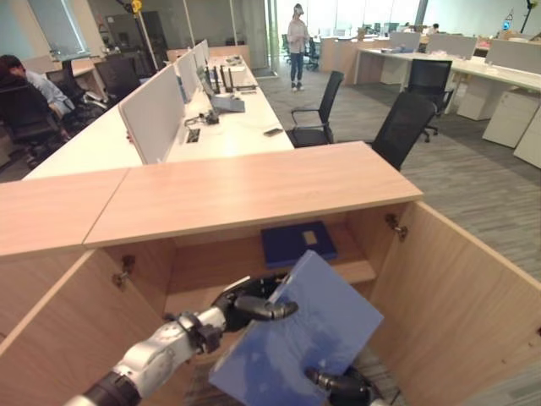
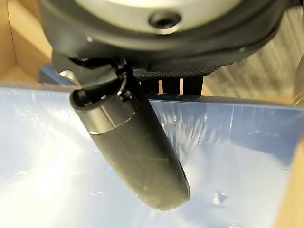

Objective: Put the empty folder in the office cabinet

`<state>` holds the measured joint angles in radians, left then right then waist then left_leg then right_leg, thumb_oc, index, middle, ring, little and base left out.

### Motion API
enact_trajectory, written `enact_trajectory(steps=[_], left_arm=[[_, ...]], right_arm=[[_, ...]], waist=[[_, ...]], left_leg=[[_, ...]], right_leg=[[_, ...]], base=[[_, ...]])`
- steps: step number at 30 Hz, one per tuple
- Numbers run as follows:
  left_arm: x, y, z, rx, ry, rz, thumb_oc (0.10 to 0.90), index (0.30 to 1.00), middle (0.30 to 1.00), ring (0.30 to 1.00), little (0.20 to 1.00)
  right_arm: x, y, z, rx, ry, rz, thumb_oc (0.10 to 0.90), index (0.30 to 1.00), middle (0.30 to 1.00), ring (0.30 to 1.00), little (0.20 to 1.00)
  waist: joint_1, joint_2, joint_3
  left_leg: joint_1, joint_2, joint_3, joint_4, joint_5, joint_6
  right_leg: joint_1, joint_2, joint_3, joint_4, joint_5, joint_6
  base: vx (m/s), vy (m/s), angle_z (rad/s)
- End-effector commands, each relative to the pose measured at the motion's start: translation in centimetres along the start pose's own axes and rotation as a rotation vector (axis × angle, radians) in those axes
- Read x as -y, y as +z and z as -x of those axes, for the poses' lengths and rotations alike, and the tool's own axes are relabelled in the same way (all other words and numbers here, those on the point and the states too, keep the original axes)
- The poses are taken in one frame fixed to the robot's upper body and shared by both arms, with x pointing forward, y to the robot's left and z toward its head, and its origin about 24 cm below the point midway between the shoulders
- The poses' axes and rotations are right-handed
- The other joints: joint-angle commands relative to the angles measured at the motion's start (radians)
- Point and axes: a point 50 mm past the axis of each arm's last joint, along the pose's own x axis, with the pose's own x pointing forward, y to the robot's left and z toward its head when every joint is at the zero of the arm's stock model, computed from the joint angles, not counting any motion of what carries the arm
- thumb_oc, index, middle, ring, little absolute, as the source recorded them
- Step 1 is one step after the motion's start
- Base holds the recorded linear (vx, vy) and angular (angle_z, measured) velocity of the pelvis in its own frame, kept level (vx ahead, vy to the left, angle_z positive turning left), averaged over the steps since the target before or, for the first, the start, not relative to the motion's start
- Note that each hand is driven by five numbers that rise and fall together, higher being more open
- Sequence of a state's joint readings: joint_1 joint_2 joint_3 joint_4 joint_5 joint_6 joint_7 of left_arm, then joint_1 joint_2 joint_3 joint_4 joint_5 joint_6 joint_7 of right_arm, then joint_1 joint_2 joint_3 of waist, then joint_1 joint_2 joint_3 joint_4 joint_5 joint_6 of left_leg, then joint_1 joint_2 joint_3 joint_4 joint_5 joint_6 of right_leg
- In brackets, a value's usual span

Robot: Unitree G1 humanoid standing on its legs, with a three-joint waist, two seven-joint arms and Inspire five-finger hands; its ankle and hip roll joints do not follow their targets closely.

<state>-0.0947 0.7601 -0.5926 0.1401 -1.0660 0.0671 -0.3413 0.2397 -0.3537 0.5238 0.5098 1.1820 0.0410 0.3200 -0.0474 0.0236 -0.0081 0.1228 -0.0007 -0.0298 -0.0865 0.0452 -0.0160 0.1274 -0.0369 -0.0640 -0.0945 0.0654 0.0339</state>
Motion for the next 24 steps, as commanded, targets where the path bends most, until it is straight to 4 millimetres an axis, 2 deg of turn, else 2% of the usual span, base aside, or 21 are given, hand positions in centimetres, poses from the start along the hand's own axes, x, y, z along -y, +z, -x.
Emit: enact_trajectory(steps=[1, 3, 4, 6, 8, 9, 11, 12, 16, 19, 20, 21, 23, 24], left_arm=[[4.3, -2.0, -2.1, -0.018, -0.239, 0.048, 0.8, 0.9, 0.9, 0.9, 0.9], [2.6, -3.1, -1.4, -0.036, -0.119, 0.046, 0.8, 0.9, 0.9, 0.9, 0.9], [2.6, -3.1, -1.4, -0.036, -0.119, 0.046, 0.8, 0.9, 0.9, 0.9, 0.9], [1.0, -4.5, -0.7, -0.053, 0.01, 0.048, 0.8, 0.9, 0.9, 0.9, 0.9], [0.5, -4.8, -0.4, -0.059, 0.052, 0.029, 0.8, 0.9, 0.9, 0.9, 0.9], [0.0, -5.5, 0.0, -0.074, 0.108, 0.033, 0.8, 0.9, 0.9, 0.9, 0.9], [-1.2, -7.5, 1.1, -0.112, 0.226, 0.058, 0.8, 0.9, 0.9, 0.9, 0.9], [-2.2, -9.9, 2.1, -0.143, 0.359, 0.124, 0.8, 0.9, 0.9, 0.9, 0.9], [-3.4, -13.5, 4.0, -0.229, 0.542, 0.19, 0.8, 0.9, 0.9, 0.9, 0.9], [-3.6, -16.8, 5.5, -0.323, 0.67, 0.278, 0.8, 0.9, 0.9, 0.9, 0.9], [-3.4, -19.5, 7.1, -0.435, 0.765, 0.346, 0.8, 0.9, 0.9, 0.9, 0.9], [-3.4, -19.5, 7.0, -0.434, 0.764, 0.346, 0.8, 0.9, 0.9, 0.9, 0.9], [-2.4, -23.2, 10.2, -0.621, 0.897, 0.444, 0.8, 0.9, 0.9, 0.9, 0.9], [-2.1, -23.9, 10.9, -0.652, 0.917, 0.471, 0.8, 0.9, 0.9, 0.9, 0.9]], right_arm=[[-10.1, 8.6, -4.7, 0.473, 0.387, -0.251, 0.4, 0.3, 0.3, 0.3, 0.3], [-9.5, 9.4, -4.2, 0.543, 0.348, -0.311, 0.4, 0.3, 0.3, 0.3, 0.3], [-9.5, 9.4, -4.2, 0.543, 0.348, -0.311, 0.4, 0.3, 0.3, 0.3, 0.3], [-8.8, 10.0, -3.8, 0.591, 0.309, -0.346, 0.4, 0.3, 0.3, 0.3, 0.3], [-8.4, 10.2, -3.6, 0.612, 0.29, -0.363, 0.4, 0.3, 0.3, 0.3, 0.3], [-8.2, 10.2, -3.5, 0.621, 0.28, -0.378, 0.4, 0.3, 0.3, 0.3, 0.3], [-7.3, 10.5, -3.0, 0.644, 0.238, -0.4, 0.4, 0.3, 0.3, 0.3, 0.3], [-6.6, 10.6, -2.7, 0.65, 0.206, -0.399, 0.4, 0.3, 0.3, 0.3, 0.3], [-5.6, 10.8, -2.4, 0.654, 0.167, -0.389, 0.4, 0.3, 0.3, 0.3, 0.3], [-4.8, 11.2, -2.1, 0.665, 0.13, -0.376, 0.4, 0.3, 0.3, 0.3, 0.3], [-4.2, 11.5, -2.1, 0.672, 0.1, -0.373, 0.4, 0.3, 0.3, 0.3, 0.3], [-4.2, 11.5, -2.1, 0.673, 0.101, -0.372, 0.4, 0.3, 0.3, 0.3, 0.3], [-3.1, 11.8, -2.1, 0.677, 0.051, -0.371, 0.4, 0.3, 0.3, 0.3, 0.3], [-2.9, 11.7, -2.1, 0.672, 0.042, -0.376, 0.4, 0.3, 0.3, 0.3, 0.3]], waist=[[-0.017, -0.024, -0.01], [-0.018, -0.021, -0.012], [-0.018, -0.021, -0.012], [-0.018, -0.018, -0.011], [-0.017, -0.017, -0.011], [-0.017, -0.015, -0.01], [-0.015, -0.014, -0.007], [-0.014, -0.011, -0.004], [-0.009, -0.008, 0.002], [-0.007, -0.004, 0.01], [-0.006, -0.004, 0.014], [-0.006, -0.003, 0.015], [-0.006, -0.004, 0.017], [-0.006, -0.005, 0.017]], left_leg=[[0.035, -0.013, 0.026, -0.001, -0.116, -0.012], [0.037, -0.013, 0.027, -0.001, -0.116, -0.013], [0.037, -0.013, 0.027, -0.001, -0.116, -0.013], [0.038, -0.013, 0.025, -0.001, -0.117, -0.013], [0.038, -0.013, 0.026, -0.001, -0.117, -0.013], [0.037, -0.012, 0.025, -0.001, -0.117, -0.013], [0.036, -0.011, 0.023, -0.001, -0.115, -0.014], [0.032, -0.01, 0.02, -0.001, -0.114, -0.015], [0.024, -0.009, 0.016, -0.001, -0.11, -0.017], [0.013, -0.007, 0.01, -0.001, -0.104, -0.021], [0.004, -0.004, 0.007, -0.001, -0.099, -0.025], [0.004, -0.004, 0.006, -0.001, -0.099, -0.025], [-0.005, 0.003, -0.001, -0.001, -0.095, -0.034], [-0.006, 0.006, -0.003, -0.001, -0.095, -0.036]], right_leg=[[0.036, -0.009, -0.008, 0.007, -0.107, 0.063], [0.037, -0.009, -0.009, 0.007, -0.108, 0.064], [0.037, -0.009, -0.009, 0.007, -0.108, 0.064], [0.037, -0.008, -0.01, 0.007, -0.108, 0.062], [0.037, -0.008, -0.011, 0.007, -0.108, 0.061], [0.036, -0.008, -0.013, 0.007, -0.108, 0.061], [0.034, -0.008, -0.013, 0.007, -0.11, 0.059], [0.03, -0.006, -0.015, 0.007, -0.111, 0.056], [0.025, -0.003, -0.017, 0.007, -0.114, 0.052], [0.018, 0.001, -0.02, 0.008, -0.117, 0.046], [0.011, 0.006, -0.021, 0.01, -0.121, 0.041], [0.011, 0.006, -0.021, 0.01, -0.121, 0.041], [0.004, 0.015, -0.025, 0.015, -0.128, 0.031], [0.003, 0.017, -0.026, 0.015, -0.13, 0.029]], base=[[0.0, 0.0, 0.0], [0.0, 0.0, 0.0], [0.0, 0.0, 0.0], [0.0, 0.0, 0.0], [0.0, 0.0, 0.0], [0.03, -0.009, 0.03], [0.02, -0.01, 0.01], [0.0, 0.0, 0.0], [0.01, -0.01, -0.02], [0.01, -0.034, 0.04], [0.01, -0.048, 0.06], [0.02, -0.061, 0.06], [0.04, -0.077, 0.13], [0.06, -0.082, 0.14]])
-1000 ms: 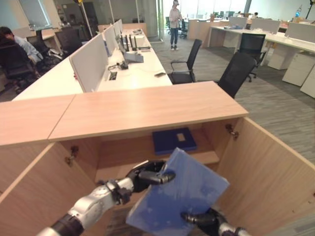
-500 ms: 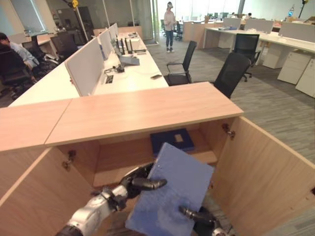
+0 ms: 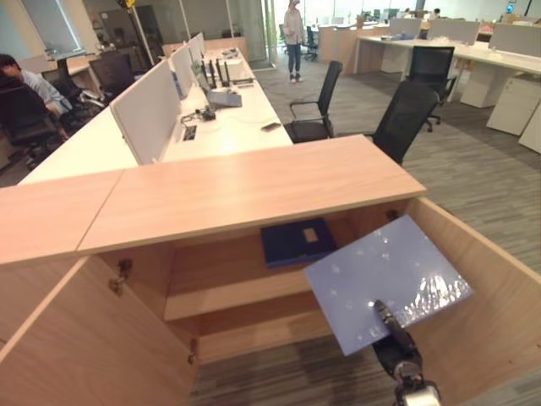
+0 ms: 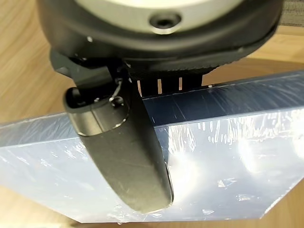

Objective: Put the empty folder in the office cabinet

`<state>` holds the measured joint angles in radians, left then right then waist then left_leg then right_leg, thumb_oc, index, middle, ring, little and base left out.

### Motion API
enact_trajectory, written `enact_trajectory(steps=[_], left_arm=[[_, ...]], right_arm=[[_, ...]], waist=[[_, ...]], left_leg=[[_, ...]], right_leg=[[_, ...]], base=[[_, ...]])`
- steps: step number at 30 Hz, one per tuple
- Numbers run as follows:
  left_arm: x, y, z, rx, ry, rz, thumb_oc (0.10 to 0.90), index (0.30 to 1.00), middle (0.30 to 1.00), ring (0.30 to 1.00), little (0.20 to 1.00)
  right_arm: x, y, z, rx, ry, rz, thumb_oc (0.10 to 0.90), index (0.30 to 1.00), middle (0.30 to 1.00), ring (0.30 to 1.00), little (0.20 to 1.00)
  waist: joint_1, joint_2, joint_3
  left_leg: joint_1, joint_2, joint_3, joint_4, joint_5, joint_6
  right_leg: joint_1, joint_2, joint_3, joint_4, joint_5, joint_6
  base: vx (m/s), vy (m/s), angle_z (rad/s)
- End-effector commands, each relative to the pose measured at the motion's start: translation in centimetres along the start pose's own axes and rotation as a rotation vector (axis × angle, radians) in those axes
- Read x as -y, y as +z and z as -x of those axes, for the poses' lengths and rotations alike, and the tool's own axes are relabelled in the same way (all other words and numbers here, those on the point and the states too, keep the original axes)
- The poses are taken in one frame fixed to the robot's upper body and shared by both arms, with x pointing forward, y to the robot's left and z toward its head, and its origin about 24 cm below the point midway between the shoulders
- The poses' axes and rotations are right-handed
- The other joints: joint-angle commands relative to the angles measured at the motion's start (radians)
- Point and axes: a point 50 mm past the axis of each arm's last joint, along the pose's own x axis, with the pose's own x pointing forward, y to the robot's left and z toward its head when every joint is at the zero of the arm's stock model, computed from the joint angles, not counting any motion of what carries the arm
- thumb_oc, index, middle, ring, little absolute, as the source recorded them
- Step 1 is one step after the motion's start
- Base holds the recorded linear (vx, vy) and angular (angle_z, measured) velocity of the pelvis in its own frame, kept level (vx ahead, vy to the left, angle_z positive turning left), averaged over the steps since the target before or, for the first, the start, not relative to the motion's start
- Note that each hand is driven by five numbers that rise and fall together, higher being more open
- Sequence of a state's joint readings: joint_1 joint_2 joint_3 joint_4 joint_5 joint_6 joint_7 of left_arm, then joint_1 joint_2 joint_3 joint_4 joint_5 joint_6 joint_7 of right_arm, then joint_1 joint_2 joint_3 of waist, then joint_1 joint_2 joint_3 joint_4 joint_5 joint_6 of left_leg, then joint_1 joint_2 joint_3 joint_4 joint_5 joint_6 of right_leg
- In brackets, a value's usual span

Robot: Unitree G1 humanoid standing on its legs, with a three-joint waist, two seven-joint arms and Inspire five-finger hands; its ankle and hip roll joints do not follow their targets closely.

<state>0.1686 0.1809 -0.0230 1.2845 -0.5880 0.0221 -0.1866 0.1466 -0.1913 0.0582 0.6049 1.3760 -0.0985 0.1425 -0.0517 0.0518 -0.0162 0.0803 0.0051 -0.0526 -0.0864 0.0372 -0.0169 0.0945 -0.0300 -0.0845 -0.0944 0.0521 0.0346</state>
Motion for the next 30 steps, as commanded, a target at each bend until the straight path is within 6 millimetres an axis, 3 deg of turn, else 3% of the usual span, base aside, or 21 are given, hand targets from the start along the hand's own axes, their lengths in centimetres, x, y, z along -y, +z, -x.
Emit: enact_trajectory(steps=[1, 6, 9, 11, 13, 15, 17, 18, 23, 30], left_arm=[[-1.0, 2.6, 0.0, 0.017, 0.076, -0.158, 0.8, 0.9, 0.9, 0.9, 0.9], [-3.5, -0.8, 0.9, -0.098, 0.176, -0.108, 0.8, 0.9, 0.9, 0.9, 0.9], [-3.6, -1.1, 0.9, -0.099, 0.191, -0.094, 0.8, 0.9, 0.9, 0.9, 0.9], [-3.1, -1.2, 0.8, -0.101, 0.191, -0.092, 0.8, 0.9, 0.9, 0.9, 0.9], [-2.7, -1.2, 0.6, -0.1, 0.184, -0.102, 0.8, 0.9, 0.9, 0.9, 0.9], [-2.6, -1.3, 0.6, -0.102, 0.181, -0.104, 0.8, 0.9, 0.9, 0.9, 0.9], [-2.5, -1.6, 0.6, -0.11, 0.178, -0.116, 0.8, 0.9, 0.9, 0.9, 0.9], [-2.5, -1.6, 0.6, -0.11, 0.178, -0.116, 0.8, 0.9, 0.9, 0.9, 0.9], [-2.7, -2.7, 0.8, -0.132, 0.207, -0.097, 0.8, 0.9, 0.9, 0.9, 0.9], [-2.3, -2.8, 0.7, -0.119, 0.216, -0.109, 0.8, 0.9, 0.9, 0.9, 0.9]], right_arm=[[-6.5, -0.1, -1.9, 0.03, 0.272, -0.035, 0.4, 0.3, 0.3, 0.3, 0.3], [-5.8, -0.7, -2.0, -0.037, 0.251, 0.004, 0.4, 0.3, 0.3, 0.3, 0.3], [-6.5, -0.7, -2.3, -0.06, 0.278, 0.043, 0.4, 0.3, 0.3, 0.3, 0.3], [-7.1, -0.7, -2.7, -0.078, 0.298, 0.074, 0.4, 0.3, 0.3, 0.3, 0.3], [-7.7, -0.9, -3.0, -0.094, 0.311, 0.093, 0.4, 0.3, 0.3, 0.3, 0.3], [-8.2, -0.9, -3.1, -0.099, 0.324, 0.108, 0.4, 0.3, 0.3, 0.3, 0.3], [-9.5, -1.1, -3.2, -0.116, 0.377, 0.144, 0.4, 0.3, 0.3, 0.3, 0.3], [-9.5, -1.1, -3.2, -0.116, 0.377, 0.144, 0.4, 0.3, 0.3, 0.3, 0.3], [-10.7, -1.5, -3.1, -0.13, 0.423, 0.148, 0.4, 0.3, 0.3, 0.3, 0.3], [-12.8, -0.9, -2.9, -0.093, 0.498, 0.114, 0.4, 0.3, 0.3, 0.3, 0.3]], waist=[[-0.002, -0.033, 0.025], [0.008, -0.036, 0.043], [0.016, -0.04, 0.073], [0.025, -0.047, 0.118], [0.026, -0.043, 0.135], [0.028, -0.04, 0.139], [0.039, -0.024, 0.152], [0.039, -0.024, 0.152], [0.063, 0.027, 0.152], [0.077, 0.054, 0.173]], left_leg=[[0.036, 0.003, 0.02, -0.001, -0.087, -0.037], [0.034, 0.031, 0.012, -0.001, -0.076, -0.049], [-0.022, 0.036, 0.018, 0.088, -0.092, -0.054], [-0.129, 0.02, 0.036, 0.236, -0.11, -0.06], [-0.192, 0.018, 0.054, 0.273, -0.099, -0.057], [-0.225, 0.016, 0.059, 0.272, -0.087, -0.055], [-0.297, 0.025, 0.049, 0.204, -0.009, -0.058], [-0.295, 0.024, 0.049, 0.202, -0.007, -0.058], [-0.306, 0.063, 0.048, 0.046, 0.093, -0.074], [-0.333, 0.047, 0.088, 0.071, 0.09, -0.06]], right_leg=[[0.035, 0.013, -0.006, 0.015, -0.12, 0.025], [0.011, 0.035, -0.003, 0.05, -0.146, 0.007], [-0.011, 0.036, -0.012, 0.077, -0.158, -0.005], [-0.034, 0.019, -0.031, 0.094, -0.158, -0.015], [-0.041, 0.008, -0.052, 0.092, -0.158, -0.014], [-0.043, 0.003, -0.057, 0.091, -0.158, -0.012], [-0.048, -0.001, -0.055, 0.094, -0.163, -0.005], [-0.048, -0.001, -0.055, 0.095, -0.163, -0.005], [-0.025, 0.011, -0.009, 0.113, -0.199, 0.006], [-0.05, -0.04, 0.003, 0.148, -0.228, 0.025]], base=[[0.06, -0.073, 0.09], [0.05, -0.105, 0.01], [-0.05, -0.058, 0.14], [-0.11, -0.023, 0.27], [-0.06, 0.013, 0.3], [0.0, 0.04, 0.45], [0.05, 0.075, 0.26], [0.07, 0.068, 0.1], [0.14, 0.116, 0.02], [0.07, 0.177, -0.25]])
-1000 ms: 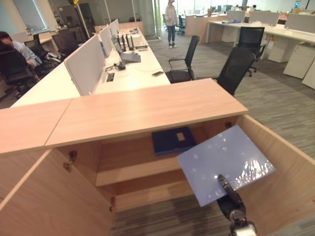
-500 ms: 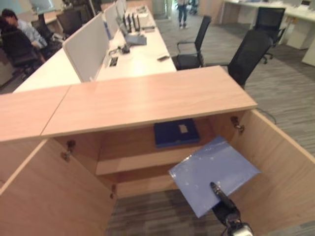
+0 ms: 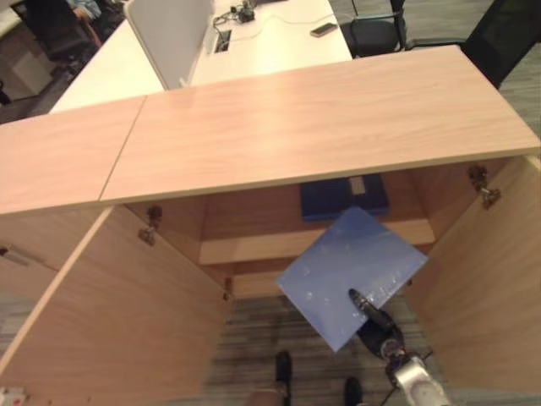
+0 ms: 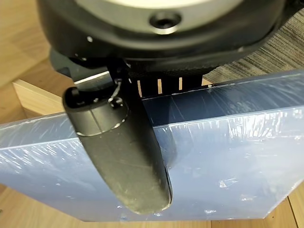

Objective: Put the empty folder in the office cabinet

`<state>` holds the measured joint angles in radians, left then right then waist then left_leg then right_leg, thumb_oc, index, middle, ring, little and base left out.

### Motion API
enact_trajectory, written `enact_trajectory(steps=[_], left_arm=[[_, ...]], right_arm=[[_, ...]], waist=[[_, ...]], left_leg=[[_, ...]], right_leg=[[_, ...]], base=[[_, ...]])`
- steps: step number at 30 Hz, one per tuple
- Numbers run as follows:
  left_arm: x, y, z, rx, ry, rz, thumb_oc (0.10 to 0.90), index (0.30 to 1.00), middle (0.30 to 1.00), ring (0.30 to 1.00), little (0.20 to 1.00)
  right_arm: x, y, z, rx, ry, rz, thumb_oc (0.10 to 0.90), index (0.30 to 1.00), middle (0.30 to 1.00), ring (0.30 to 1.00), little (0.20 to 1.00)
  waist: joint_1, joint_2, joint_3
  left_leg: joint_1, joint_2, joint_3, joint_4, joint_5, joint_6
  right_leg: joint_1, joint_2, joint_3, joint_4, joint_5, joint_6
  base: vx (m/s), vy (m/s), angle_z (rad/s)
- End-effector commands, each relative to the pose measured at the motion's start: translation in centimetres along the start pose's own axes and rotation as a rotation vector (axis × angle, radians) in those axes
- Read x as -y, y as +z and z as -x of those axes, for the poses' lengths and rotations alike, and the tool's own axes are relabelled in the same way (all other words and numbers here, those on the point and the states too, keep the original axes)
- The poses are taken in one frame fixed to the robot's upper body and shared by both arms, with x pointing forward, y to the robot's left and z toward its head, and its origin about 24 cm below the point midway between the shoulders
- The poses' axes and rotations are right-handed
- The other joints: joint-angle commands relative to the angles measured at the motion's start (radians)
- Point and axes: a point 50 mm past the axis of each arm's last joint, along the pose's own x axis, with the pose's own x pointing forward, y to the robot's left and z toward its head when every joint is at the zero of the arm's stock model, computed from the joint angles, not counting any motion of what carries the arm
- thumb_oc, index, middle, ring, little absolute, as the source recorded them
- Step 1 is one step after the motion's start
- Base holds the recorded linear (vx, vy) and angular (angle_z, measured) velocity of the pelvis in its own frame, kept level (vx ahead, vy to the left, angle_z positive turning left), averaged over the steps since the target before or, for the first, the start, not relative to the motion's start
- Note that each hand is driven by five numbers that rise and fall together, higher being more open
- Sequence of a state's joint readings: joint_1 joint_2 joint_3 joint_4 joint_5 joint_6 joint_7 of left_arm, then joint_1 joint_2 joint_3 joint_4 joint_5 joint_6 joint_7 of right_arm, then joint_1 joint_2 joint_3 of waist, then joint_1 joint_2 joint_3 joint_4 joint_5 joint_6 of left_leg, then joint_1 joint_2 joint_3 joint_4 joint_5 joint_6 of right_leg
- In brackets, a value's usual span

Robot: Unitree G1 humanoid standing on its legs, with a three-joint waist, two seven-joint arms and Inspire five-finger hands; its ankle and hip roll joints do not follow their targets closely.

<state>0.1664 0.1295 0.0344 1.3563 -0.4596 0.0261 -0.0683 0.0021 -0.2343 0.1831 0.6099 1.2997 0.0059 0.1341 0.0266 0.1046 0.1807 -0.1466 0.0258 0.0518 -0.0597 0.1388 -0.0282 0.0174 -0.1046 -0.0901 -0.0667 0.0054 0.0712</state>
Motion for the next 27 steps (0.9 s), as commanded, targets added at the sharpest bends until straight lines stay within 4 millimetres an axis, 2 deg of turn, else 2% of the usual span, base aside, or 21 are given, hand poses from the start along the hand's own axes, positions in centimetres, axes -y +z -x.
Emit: enact_trajectory(steps=[1, 2, 3, 4, 5, 6, 10, 11, 13, 15, 16, 17, 18, 19, 22, 23, 27], left_arm=[[-2.2, -0.3, 0.3, -0.015, 0.092, -0.06, 0.8, 0.9, 0.9, 0.9, 0.9], [-1.8, 0.8, 0.2, 0.02, 0.093, -0.068, 0.8, 0.9, 0.9, 0.9, 0.9], [-1.8, 0.8, 0.2, 0.02, 0.092, -0.067, 0.8, 0.9, 0.9, 0.9, 0.9], [-1.7, 1.2, 0.2, 0.034, 0.095, -0.072, 0.8, 0.9, 0.9, 0.9, 0.9], [-1.5, 2.0, 0.1, 0.06, 0.097, -0.071, 0.8, 0.9, 0.9, 0.9, 0.9], [-1.4, 2.4, 0.1, 0.073, 0.097, -0.073, 0.8, 0.9, 0.9, 0.9, 0.9], [-0.7, 3.3, 0.1, 0.114, 0.078, -0.099, 0.8, 0.9, 0.9, 0.9, 0.9], [-0.5, 3.6, 0.1, 0.129, 0.072, -0.115, 0.8, 0.9, 0.9, 0.9, 0.9], [-0.1, 4.0, 0.1, 0.148, 0.054, -0.142, 0.8, 0.9, 0.9, 0.9, 0.9], [0.5, 4.4, 0.2, 0.168, 0.031, -0.171, 0.8, 0.9, 0.9, 0.9, 0.9], [0.5, 4.4, 0.2, 0.168, 0.031, -0.171, 0.8, 0.9, 0.9, 0.9, 0.9], [0.3, 5.3, 0.4, 0.201, 0.029, -0.183, 0.8, 0.9, 0.9, 0.9, 0.9], [0.3, 5.3, 0.4, 0.202, 0.029, -0.182, 0.8, 0.9, 0.9, 0.9, 0.9], [0.4, 6.5, 0.6, 0.245, 0.018, -0.187, 0.8, 0.9, 0.9, 0.9, 0.9], [1.5, 7.3, 0.9, 0.29, -0.042, -0.182, 0.8, 0.9, 0.9, 0.9, 0.9], [1.8, 7.3, 1.1, 0.297, -0.059, -0.19, 0.8, 0.9, 0.9, 0.9, 0.9], [2.1, 6.4, 1.4, 0.293, -0.089, -0.184, 0.8, 0.9, 0.9, 0.9, 0.9]], right_arm=[[-8.3, 2.3, -1.5, 0.118, 0.365, -0.02, 0.4, 0.3, 0.3, 0.3, 0.3], [-10.3, 2.8, -1.9, 0.139, 0.421, -0.024, 0.4, 0.3, 0.3, 0.3, 0.3], [-10.3, 2.8, -1.9, 0.14, 0.421, -0.024, 0.4, 0.3, 0.3, 0.3, 0.3], [-11.2, 2.8, -2.0, 0.144, 0.447, -0.029, 0.4, 0.3, 0.3, 0.3, 0.3], [-13.2, 2.8, -2.4, 0.148, 0.498, -0.045, 0.4, 0.3, 0.3, 0.3, 0.3], [-14.0, 2.8, -2.5, 0.149, 0.518, -0.05, 0.4, 0.3, 0.3, 0.3, 0.3], [-17.6, 2.7, -2.3, 0.153, 0.629, -0.043, 0.4, 0.3, 0.3, 0.3, 0.3], [-18.5, 2.7, -2.1, 0.151, 0.662, -0.028, 0.4, 0.3, 0.3, 0.3, 0.3], [-20.3, 2.7, -1.6, 0.154, 0.73, 0.008, 0.4, 0.3, 0.3, 0.3, 0.3], [-21.9, 2.6, -0.9, 0.154, 0.798, 0.053, 0.4, 0.3, 0.3, 0.3, 0.3], [-21.9, 2.6, -0.9, 0.154, 0.798, 0.053, 0.4, 0.3, 0.3, 0.3, 0.3], [-24.1, 2.0, -0.3, 0.134, 0.882, 0.093, 0.4, 0.3, 0.3, 0.3, 0.3], [-24.1, 2.0, -0.3, 0.134, 0.882, 0.093, 0.4, 0.3, 0.3, 0.3, 0.3], [-26.5, 2.0, 0.4, 0.144, 0.957, 0.116, 0.4, 0.3, 0.3, 0.3, 0.3], [-28.6, 1.6, 1.2, 0.137, 1.024, 0.112, 0.4, 0.3, 0.3, 0.3, 0.3], [-28.8, 2.1, 1.3, 0.162, 1.021, 0.094, 0.4, 0.3, 0.3, 0.3, 0.3], [-29.2, 1.2, 1.7, 0.133, 1.035, 0.071, 0.4, 0.3, 0.3, 0.3, 0.3]], waist=[[0.0, 0.005, -0.011], [0.005, 0.014, 0.027], [0.007, 0.014, 0.025], [0.009, 0.018, 0.04], [0.02, 0.023, 0.071], [0.024, 0.023, 0.081], [0.038, 0.027, 0.123], [0.037, 0.019, 0.138], [0.045, 0.02, 0.15], [0.053, 0.024, 0.169], [0.053, 0.024, 0.169], [0.057, 0.04, 0.214], [0.058, 0.039, 0.213], [0.076, 0.049, 0.242], [0.084, 0.031, 0.269], [0.084, 0.023, 0.269], [0.098, 0.029, 0.259]], left_leg=[[-0.124, 0.021, -0.014, 0.064, -0.019, -0.042], [-0.176, 0.008, -0.008, 0.12, -0.035, -0.024], [-0.179, 0.008, -0.007, 0.122, -0.036, -0.024], [-0.198, 0.005, -0.004, 0.14, -0.042, -0.017], [-0.238, 0.001, 0.003, 0.18, -0.058, -0.002], [-0.255, -0.001, 0.005, 0.196, -0.065, 0.004], [-0.314, -0.013, 0.009, 0.266, -0.102, 0.033], [-0.32, -0.027, 0.01, 0.298, -0.138, 0.035], [-0.343, -0.035, 0.012, 0.334, -0.161, 0.048], [-0.352, -0.048, 0.017, 0.366, -0.186, 0.069], [-0.353, -0.048, 0.018, 0.367, -0.187, 0.069], [-0.364, -0.042, 0.031, 0.388, -0.197, 0.093], [-0.365, -0.042, 0.033, 0.389, -0.197, 0.093], [-0.369, -0.028, 0.051, 0.388, -0.2, 0.091], [-0.4, -0.02, 0.063, 0.401, -0.191, 0.082], [-0.422, -0.026, 0.046, 0.423, -0.193, 0.077], [-0.472, -0.028, 0.025, 0.416, -0.179, 0.065]], right_leg=[[0.0, 0.024, 0.011, 0.142, -0.184, -0.007], [-0.069, 0.011, 0.025, 0.196, -0.187, -0.002], [-0.073, 0.011, 0.026, 0.198, -0.188, -0.002], [-0.102, 0.006, 0.032, 0.215, -0.186, 0.0], [-0.168, -0.006, 0.04, 0.271, -0.186, 0.005], [-0.191, -0.009, 0.045, 0.289, -0.185, 0.007], [-0.256, -0.035, 0.046, 0.364, -0.185, 0.016], [-0.264, -0.053, 0.046, 0.398, -0.206, 0.023], [-0.284, -0.068, 0.039, 0.435, -0.21, 0.026], [-0.326, -0.091, 0.029, 0.525, -0.196, 0.035], [-0.327, -0.091, 0.03, 0.526, -0.196, 0.035], [-0.439, -0.117, 0.025, 0.715, -0.135, 0.035], [-0.442, -0.118, 0.027, 0.717, -0.136, 0.036], [-0.506, -0.144, -0.046, 0.761, -0.139, 0.015], [-0.544, -0.138, -0.134, 0.621, -0.112, 0.005], [-0.512, -0.118, -0.126, 0.538, -0.118, 0.007], [-0.574, -0.091, -0.127, 0.524, -0.11, 0.001]], base=[[-0.16, 0.194, 0.16], [-0.16, 0.194, 0.12], [-0.17, 0.185, 0.05], [-0.15, 0.172, -0.14], [-0.18, 0.209, -0.14], [-0.16, 0.189, -0.24], [-0.05, 0.122, -0.19], [0.02, 0.091, 0.01], [0.01, 0.099, 0.06], [-0.01, 0.093, 0.06], [-0.12, 0.147, 0.01], [-0.1, 0.109, 0.0], [-0.14, 0.193, -0.3], [-0.03, 0.062, -0.3], [-0.01, -0.084, -0.54], [0.02, -0.136, -0.5], [0.02, -0.08, 0.16]])
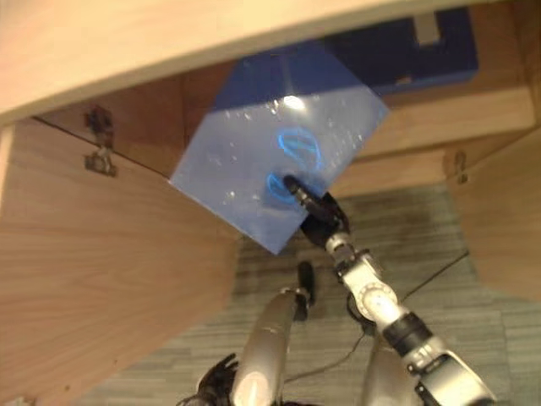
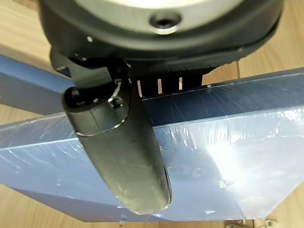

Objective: Put the empty folder in the office cabinet

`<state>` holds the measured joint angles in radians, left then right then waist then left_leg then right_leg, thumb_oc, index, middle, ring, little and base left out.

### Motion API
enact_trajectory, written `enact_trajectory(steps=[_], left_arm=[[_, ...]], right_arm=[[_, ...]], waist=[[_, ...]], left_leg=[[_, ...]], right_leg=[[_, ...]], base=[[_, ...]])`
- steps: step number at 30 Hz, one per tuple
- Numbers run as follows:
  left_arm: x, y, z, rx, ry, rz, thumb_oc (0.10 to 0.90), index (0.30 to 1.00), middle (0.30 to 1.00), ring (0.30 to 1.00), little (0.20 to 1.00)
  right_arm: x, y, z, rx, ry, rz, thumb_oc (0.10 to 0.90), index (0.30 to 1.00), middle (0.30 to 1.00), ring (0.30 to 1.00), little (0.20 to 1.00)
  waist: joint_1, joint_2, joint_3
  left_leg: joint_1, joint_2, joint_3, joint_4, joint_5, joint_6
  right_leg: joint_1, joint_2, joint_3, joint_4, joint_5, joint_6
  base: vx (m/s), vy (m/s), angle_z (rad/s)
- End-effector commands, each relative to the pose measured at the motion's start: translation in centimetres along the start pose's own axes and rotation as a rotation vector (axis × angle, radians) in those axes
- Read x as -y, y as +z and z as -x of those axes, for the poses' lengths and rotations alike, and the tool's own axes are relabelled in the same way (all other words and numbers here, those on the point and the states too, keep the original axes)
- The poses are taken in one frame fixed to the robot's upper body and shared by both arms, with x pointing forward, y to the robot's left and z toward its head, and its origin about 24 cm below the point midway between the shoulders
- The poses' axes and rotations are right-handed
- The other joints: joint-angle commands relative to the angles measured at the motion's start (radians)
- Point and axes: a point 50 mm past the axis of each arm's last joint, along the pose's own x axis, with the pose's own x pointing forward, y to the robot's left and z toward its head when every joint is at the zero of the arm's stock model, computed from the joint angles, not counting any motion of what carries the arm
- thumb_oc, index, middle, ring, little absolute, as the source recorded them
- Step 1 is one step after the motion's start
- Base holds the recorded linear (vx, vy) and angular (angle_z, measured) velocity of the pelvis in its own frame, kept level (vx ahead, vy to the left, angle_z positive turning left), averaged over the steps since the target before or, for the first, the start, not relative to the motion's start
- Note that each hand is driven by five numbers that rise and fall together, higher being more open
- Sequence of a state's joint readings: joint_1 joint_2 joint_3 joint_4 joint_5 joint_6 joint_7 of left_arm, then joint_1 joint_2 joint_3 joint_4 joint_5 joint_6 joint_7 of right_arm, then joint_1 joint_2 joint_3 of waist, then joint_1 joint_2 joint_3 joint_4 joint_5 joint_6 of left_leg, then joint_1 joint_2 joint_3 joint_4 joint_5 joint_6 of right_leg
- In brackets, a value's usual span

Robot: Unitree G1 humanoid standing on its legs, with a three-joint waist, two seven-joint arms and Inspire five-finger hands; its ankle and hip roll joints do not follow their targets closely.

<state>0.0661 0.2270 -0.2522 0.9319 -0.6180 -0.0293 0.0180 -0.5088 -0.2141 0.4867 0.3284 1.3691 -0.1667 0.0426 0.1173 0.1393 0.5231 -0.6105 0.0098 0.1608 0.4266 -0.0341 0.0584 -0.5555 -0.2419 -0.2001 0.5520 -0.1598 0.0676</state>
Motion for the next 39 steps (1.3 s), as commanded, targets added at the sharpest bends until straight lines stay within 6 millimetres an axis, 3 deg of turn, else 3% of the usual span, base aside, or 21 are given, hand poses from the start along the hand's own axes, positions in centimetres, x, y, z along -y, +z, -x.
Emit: enact_trajectory(steps=[1, 5, 8, 19, 21, 25, 32, 35, 39], left_arm=[[-3.0, -6.3, 2.8, -0.2, 0.083, -0.017, 0.8, 0.9, 0.9, 0.9, 0.9], [-3.2, -6.8, 2.8, -0.231, 0.093, -0.04, 0.8, 0.9, 0.9, 0.9, 0.9], [-3.5, -5.6, 2.0, -0.229, 0.122, -0.06, 0.8, 0.9, 0.9, 0.9, 0.9], [-3.4, -5.2, 2.1, -0.195, 0.134, -0.019, 0.8, 0.9, 0.9, 0.9, 0.9], [-3.4, -5.3, 2.2, -0.194, 0.132, -0.018, 0.8, 0.9, 0.9, 0.9, 0.9], [-3.6, -5.1, 2.5, -0.182, 0.129, -0.029, 0.8, 0.9, 0.9, 0.9, 0.9], [-5.3, -4.1, 1.8, -0.205, 0.216, -0.045, 0.8, 0.9, 0.9, 0.9, 0.9], [-5.8, -3.9, 1.6, -0.212, 0.256, -0.029, 0.8, 0.9, 0.9, 0.9, 0.9], [-6.2, -2.8, 1.2, -0.186, 0.295, -0.012, 0.8, 0.9, 0.9, 0.9, 0.9]], right_arm=[[-6.6, 0.0, -0.4, 0.061, 0.296, -0.086, 0.4, 0.3, 0.3, 0.3, 0.3], [-7.0, -0.8, -0.4, 0.024, 0.303, -0.066, 0.4, 0.3, 0.3, 0.3, 0.3], [-7.4, -1.2, -0.7, -0.002, 0.319, -0.033, 0.4, 0.3, 0.3, 0.3, 0.3], [-8.5, -0.6, -1.6, 0.021, 0.337, 0.01, 0.4, 0.3, 0.3, 0.3, 0.3], [-8.6, 0.0, -1.8, 0.06, 0.327, -0.017, 0.4, 0.3, 0.3, 0.3, 0.3], [-8.8, 3.3, -2.3, 0.215, 0.298, -0.066, 0.4, 0.3, 0.3, 0.3, 0.3], [-9.7, 4.6, -3.1, 0.241, 0.312, 0.027, 0.4, 0.3, 0.3, 0.3, 0.3], [-10.4, 5.2, -3.9, 0.25, 0.316, 0.062, 0.4, 0.3, 0.3, 0.3, 0.3], [-11.8, 6.8, -6.8, 0.283, 0.243, 0.082, 0.4, 0.3, 0.3, 0.3, 0.3]], waist=[[0.009, -0.008, -0.093], [0.011, -0.02, -0.099], [0.009, -0.03, -0.095], [0.02, -0.025, -0.082], [0.02, -0.025, -0.082], [0.019, -0.026, -0.086], [0.022, -0.04, -0.089], [0.034, -0.044, -0.091], [0.065, -0.04, -0.099]], left_leg=[[-0.012, -0.01, -0.089, -0.075, -0.005, -0.025], [-0.025, -0.004, -0.092, -0.068, -0.01, -0.034], [-0.049, -0.004, -0.097, -0.029, -0.027, -0.04], [-0.082, -0.006, -0.103, 0.022, -0.051, -0.038], [-0.077, -0.006, -0.104, 0.016, -0.052, -0.038], [-0.064, -0.009, -0.107, 0.007, -0.056, -0.039], [-0.072, -0.01, -0.116, 0.025, -0.061, -0.042], [-0.084, -0.01, -0.121, 0.039, -0.064, -0.043], [-0.11, -0.014, -0.13, 0.069, -0.072, -0.043]], right_leg=[[0.004, 0.048, -0.02, -0.108, 0.057, 0.001], [-0.002, 0.052, -0.018, -0.106, 0.043, -0.007], [-0.017, 0.046, -0.011, -0.075, 0.022, -0.015], [-0.045, 0.044, -0.002, -0.007, -0.01, -0.026], [-0.04, 0.045, -0.002, -0.01, -0.012, -0.026], [-0.024, 0.049, -0.002, -0.02, -0.017, -0.025], [-0.029, 0.052, -0.004, -0.004, -0.025, -0.026], [-0.039, 0.05, -0.005, 0.013, -0.031, -0.028], [-0.061, 0.047, -0.009, 0.053, -0.049, -0.03]], base=[[0.04, -0.063, 0.2], [0.02, -0.049, 0.09], [0.01, -0.062, -0.04], [0.0, -0.041, 0.06], [0.01, -0.025, 0.04], [0.0, -0.005, 0.01], [-0.01, -0.03, 0.0], [-0.01, -0.041, 0.03], [0.0, -0.031, 0.09]])
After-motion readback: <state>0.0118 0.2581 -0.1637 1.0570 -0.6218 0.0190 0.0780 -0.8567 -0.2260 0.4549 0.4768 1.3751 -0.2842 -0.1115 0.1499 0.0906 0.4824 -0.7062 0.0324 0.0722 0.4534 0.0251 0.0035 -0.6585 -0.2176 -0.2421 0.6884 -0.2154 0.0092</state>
